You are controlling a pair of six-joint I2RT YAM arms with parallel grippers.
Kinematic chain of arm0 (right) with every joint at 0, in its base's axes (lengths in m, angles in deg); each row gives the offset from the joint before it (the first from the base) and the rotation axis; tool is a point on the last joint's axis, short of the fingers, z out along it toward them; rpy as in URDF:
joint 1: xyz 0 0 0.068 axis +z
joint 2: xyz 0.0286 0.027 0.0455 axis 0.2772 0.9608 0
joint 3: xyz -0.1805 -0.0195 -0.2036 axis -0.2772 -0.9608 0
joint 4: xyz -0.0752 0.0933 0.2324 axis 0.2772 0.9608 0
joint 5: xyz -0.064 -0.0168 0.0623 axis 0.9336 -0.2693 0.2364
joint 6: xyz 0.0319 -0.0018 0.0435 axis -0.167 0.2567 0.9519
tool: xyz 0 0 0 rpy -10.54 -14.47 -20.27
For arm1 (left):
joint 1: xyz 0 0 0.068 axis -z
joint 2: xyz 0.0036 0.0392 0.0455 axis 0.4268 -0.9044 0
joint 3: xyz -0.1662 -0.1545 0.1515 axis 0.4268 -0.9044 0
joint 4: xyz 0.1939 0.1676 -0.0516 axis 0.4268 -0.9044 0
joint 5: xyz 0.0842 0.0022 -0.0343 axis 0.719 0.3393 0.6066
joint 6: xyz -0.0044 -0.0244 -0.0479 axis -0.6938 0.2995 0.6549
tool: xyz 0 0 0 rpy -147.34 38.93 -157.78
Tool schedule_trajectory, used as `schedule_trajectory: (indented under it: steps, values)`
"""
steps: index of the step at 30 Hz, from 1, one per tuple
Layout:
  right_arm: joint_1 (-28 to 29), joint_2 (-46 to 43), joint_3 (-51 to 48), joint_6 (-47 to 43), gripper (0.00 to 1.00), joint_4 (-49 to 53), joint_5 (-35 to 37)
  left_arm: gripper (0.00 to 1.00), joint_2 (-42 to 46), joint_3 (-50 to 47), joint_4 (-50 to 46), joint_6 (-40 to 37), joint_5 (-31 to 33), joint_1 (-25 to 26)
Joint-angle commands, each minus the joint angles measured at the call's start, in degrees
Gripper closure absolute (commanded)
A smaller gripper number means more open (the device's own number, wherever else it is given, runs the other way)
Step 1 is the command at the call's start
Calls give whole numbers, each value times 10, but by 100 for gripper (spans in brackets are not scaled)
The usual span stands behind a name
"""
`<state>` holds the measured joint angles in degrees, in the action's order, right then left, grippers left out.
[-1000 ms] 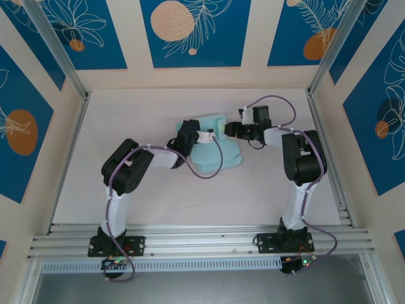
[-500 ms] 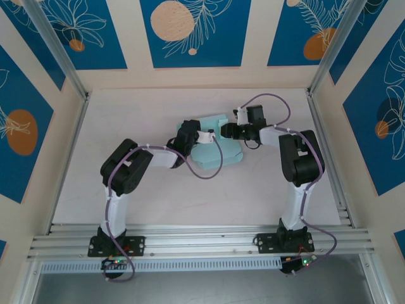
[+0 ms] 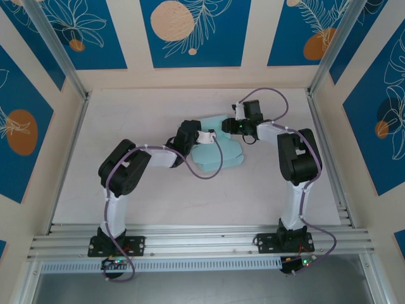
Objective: Fold the paper box
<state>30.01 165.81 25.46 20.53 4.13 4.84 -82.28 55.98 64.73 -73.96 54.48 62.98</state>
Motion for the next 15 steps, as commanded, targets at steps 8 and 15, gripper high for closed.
schedule_trajectory:
  steps: [8, 15]
  values:
    - [27, 5, 25, -25, 66, 86, 101, 100, 4, 4, -73, 18, -37, -1]
    - [51, 28, 59, -37, 77, 136, 203, 100, 8, 3, -83, 28, -41, -1]
